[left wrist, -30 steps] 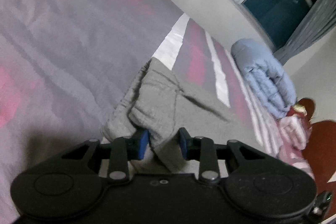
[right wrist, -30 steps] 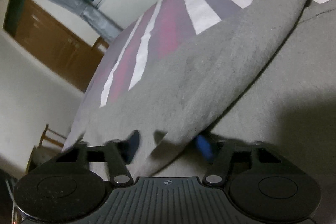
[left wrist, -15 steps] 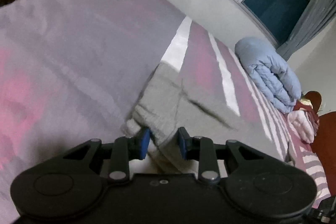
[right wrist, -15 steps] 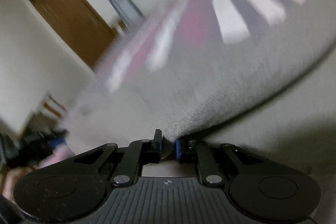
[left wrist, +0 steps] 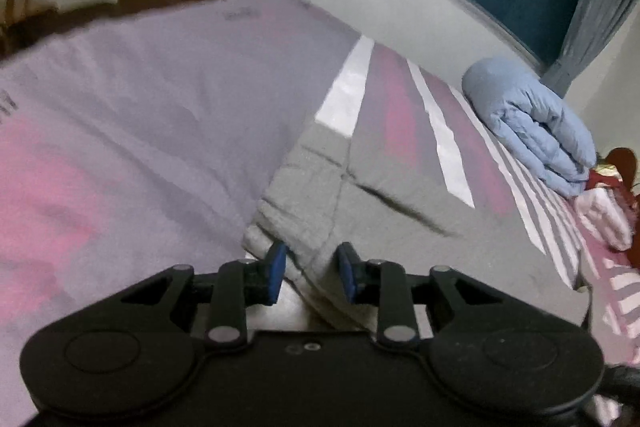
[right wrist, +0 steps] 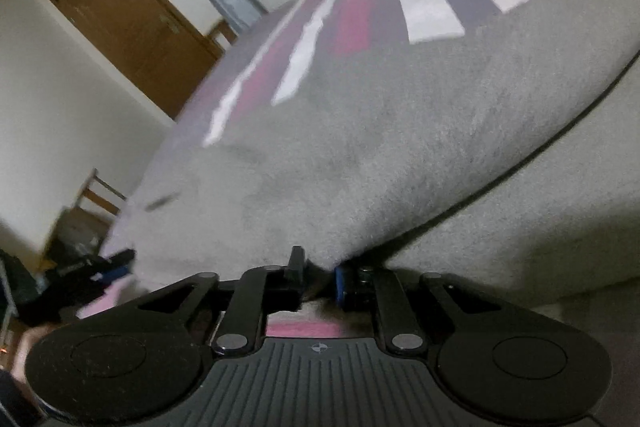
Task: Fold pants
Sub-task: 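Lift the cuffs with both grippers and fold them over toward the waistband, then open both grippers and release the folded sweatpants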
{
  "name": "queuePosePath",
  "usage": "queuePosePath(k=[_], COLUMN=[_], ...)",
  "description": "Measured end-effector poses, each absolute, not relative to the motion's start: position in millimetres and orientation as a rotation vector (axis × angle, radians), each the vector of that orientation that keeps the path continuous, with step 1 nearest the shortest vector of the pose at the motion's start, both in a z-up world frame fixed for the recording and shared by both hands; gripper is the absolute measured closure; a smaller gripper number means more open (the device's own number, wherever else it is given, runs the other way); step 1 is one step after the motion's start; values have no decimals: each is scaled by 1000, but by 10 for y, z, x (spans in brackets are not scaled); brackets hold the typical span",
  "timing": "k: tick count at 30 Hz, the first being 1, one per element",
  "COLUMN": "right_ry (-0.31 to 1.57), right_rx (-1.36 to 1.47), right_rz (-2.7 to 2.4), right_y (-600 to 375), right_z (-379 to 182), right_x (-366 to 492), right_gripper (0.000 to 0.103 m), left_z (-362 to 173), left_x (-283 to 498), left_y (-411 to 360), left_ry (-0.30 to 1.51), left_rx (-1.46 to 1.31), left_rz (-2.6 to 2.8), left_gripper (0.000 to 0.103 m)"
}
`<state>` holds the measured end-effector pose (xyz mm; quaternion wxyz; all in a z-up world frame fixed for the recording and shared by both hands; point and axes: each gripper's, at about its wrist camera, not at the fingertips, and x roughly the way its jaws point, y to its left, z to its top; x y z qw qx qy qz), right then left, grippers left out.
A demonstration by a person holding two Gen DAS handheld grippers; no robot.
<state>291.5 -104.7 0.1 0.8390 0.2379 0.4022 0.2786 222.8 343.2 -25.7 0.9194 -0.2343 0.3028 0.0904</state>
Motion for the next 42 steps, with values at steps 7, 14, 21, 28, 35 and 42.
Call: queuePosePath(k=[7, 14, 21, 28, 35, 42], right_ry=[709, 762, 865, 919, 873, 835], right_rx=[590, 575, 498, 390, 466, 575], right_rz=[398, 294, 210, 135, 118, 131], right_y=[-2009, -2103, -1719, -1568, -1897, -2228], right_z=[140, 270, 255, 95, 119, -39], right_x=[2945, 3383, 3722, 3773, 3170, 2681], right_gripper=[53, 53, 53, 82, 94, 102], left_z=[-120, -410, -543, -626, -675, -691], left_x=[2102, 2354, 2300, 2237, 2215, 2174], left_y=[2697, 2177, 2280, 2246, 2213, 2238], left_ry=[572, 665, 674, 643, 617, 599], left_rx=[-354, -260, -308, -341, -343, -357], left_rz=[213, 299, 380, 400, 396, 387], left_gripper=[69, 66, 39, 38, 37, 37])
